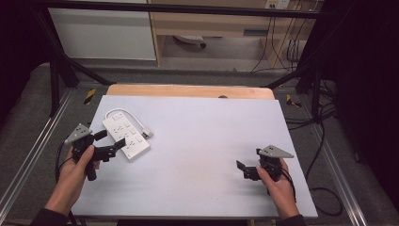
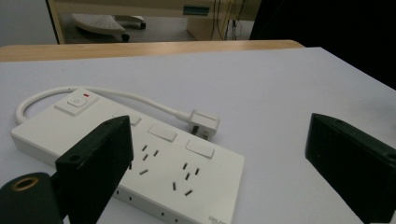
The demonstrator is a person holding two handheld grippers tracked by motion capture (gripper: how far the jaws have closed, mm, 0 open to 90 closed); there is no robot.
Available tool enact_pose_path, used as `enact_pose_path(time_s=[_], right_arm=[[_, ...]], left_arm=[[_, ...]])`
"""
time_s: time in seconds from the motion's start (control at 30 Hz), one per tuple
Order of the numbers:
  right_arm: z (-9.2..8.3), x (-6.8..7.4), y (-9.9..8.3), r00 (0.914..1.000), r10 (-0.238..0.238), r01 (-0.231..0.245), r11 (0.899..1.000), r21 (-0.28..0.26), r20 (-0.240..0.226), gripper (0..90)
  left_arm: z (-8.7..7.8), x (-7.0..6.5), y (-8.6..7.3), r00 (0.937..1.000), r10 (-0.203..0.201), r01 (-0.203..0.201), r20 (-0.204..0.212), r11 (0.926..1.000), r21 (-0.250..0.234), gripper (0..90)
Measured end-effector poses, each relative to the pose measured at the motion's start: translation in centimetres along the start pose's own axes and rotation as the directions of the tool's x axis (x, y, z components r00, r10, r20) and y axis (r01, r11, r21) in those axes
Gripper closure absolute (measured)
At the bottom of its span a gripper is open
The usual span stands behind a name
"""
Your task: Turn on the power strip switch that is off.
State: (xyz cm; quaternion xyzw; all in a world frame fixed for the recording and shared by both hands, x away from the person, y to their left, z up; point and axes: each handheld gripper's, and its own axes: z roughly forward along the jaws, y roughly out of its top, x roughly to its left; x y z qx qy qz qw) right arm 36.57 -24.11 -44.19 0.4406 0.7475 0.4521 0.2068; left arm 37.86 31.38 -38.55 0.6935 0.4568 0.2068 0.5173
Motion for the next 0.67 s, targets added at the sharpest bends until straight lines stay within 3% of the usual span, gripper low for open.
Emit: enact_pose_path(time_s=[0.37,0.6,0.67], right_arm=[[0.0,0.0,0.0,1.0000,0.000,0.000,1.000,0.001,-0.001,2.7],[0.1,0.0,0.0,1.0000,-0.008,0.008,1.000,0.007,0.005,2.7],[0.3,0.0,-0.1,0.9998,-0.012,0.012,1.000,0.021,0.013,2.3]], left_arm=[[-0.6,-1.6,-3.1,0.9999,0.000,0.000,0.015,0.9995,0.033,8.2],[-0.3,-2.8,-5.8,0.9996,0.019,-0.021,0.022,0.9923,0.122,9.0],[-0.1,-3.2,-6.4,0.9988,0.043,-0.046,0.026,0.9861,0.160,9.0]])
